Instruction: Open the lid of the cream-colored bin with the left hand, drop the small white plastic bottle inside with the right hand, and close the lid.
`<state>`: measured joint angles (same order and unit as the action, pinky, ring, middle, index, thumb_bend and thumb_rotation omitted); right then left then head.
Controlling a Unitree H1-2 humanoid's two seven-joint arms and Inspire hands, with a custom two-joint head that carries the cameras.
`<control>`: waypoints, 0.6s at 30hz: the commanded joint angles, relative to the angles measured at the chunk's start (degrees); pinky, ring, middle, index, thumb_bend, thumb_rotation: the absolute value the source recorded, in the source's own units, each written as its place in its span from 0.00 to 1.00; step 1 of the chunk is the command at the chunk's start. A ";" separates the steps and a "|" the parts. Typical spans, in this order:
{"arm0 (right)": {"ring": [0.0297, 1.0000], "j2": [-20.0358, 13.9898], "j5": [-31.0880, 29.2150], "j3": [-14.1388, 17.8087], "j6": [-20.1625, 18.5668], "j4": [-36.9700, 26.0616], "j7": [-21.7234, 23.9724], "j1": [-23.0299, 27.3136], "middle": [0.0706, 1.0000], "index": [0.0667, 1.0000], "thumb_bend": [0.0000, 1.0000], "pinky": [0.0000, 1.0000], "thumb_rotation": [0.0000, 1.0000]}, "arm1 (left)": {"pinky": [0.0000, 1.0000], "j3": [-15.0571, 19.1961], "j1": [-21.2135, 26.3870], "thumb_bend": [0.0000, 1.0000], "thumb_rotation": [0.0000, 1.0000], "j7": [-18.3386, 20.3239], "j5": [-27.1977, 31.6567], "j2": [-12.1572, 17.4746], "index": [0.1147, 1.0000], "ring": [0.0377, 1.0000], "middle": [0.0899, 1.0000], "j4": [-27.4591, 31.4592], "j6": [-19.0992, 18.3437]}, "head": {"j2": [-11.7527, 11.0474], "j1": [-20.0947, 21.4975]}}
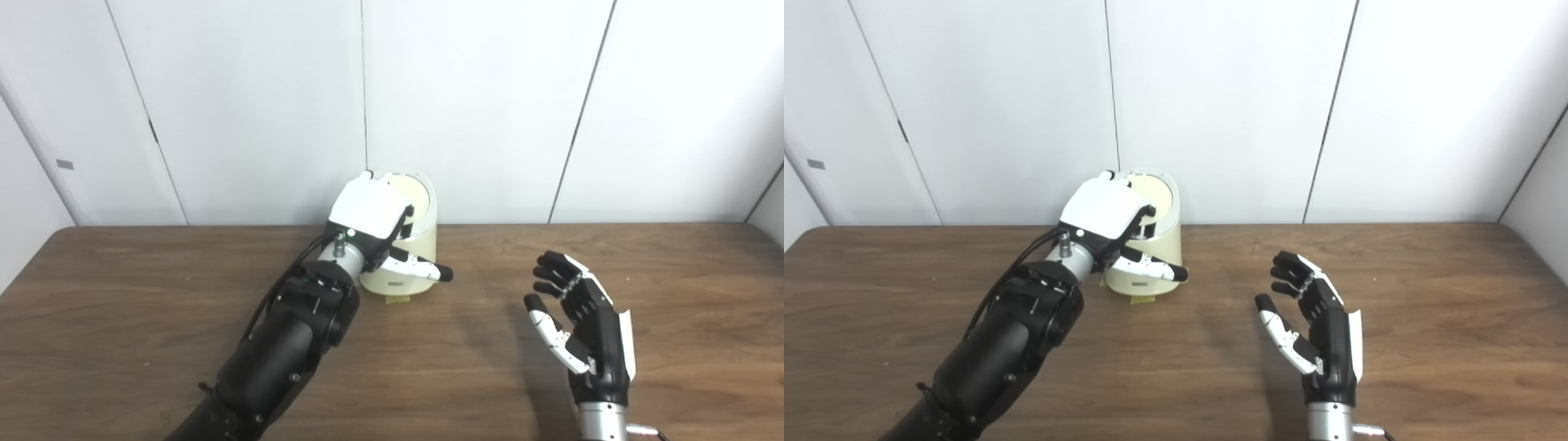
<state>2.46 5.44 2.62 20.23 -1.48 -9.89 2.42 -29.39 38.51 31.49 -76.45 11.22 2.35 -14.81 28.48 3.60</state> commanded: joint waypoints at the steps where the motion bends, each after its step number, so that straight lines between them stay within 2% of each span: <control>1: 0.71 0.16 -0.36 0.02 1.11 -1.67 0.27 1.55 0.72 0.69 0.22 0.65 0.19 | 1.00 -0.11 -0.33 1.00 1.00 1.64 1.17 0.45 0.76 0.93 0.77 -1.95 0.69 | 0.02 0.04; 7: 0.71 0.33 -0.72 0.00 0.67 -1.89 0.34 1.58 0.72 0.69 0.22 0.66 0.20 | 1.00 0.25 -0.42 1.00 1.00 1.31 1.34 0.45 0.76 0.92 0.77 -2.09 1.29 | -0.02 0.02; 10: 0.72 0.24 -0.73 -0.10 0.58 -1.97 0.52 1.53 0.72 0.70 0.22 0.66 0.21 | 1.00 0.51 -0.37 1.00 1.00 1.40 0.90 0.07 0.80 0.95 0.83 -1.49 0.76 | -0.15 -0.09; 14: 0.72 0.33 -0.73 -0.11 0.49 -1.91 0.59 1.54 0.72 0.70 0.22 0.66 0.21 | 1.00 0.98 -1.05 0.99 1.00 0.35 -0.85 -1.06 0.95 1.00 0.95 -0.23 -0.80 | -0.21 -0.08; 18: 0.71 0.38 0.10 -0.14 0.60 -1.87 0.40 1.62 0.71 0.69 0.21 0.65 0.19 | 1.00 2.04 -2.09 0.95 1.00 -0.85 -2.90 -2.84 1.00 1.00 1.00 -0.11 -3.16 | -0.44 -0.01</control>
<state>2.57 5.19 2.61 20.14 -1.49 -9.58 2.42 -28.19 34.44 31.19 -77.80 9.09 2.43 -16.71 28.04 3.52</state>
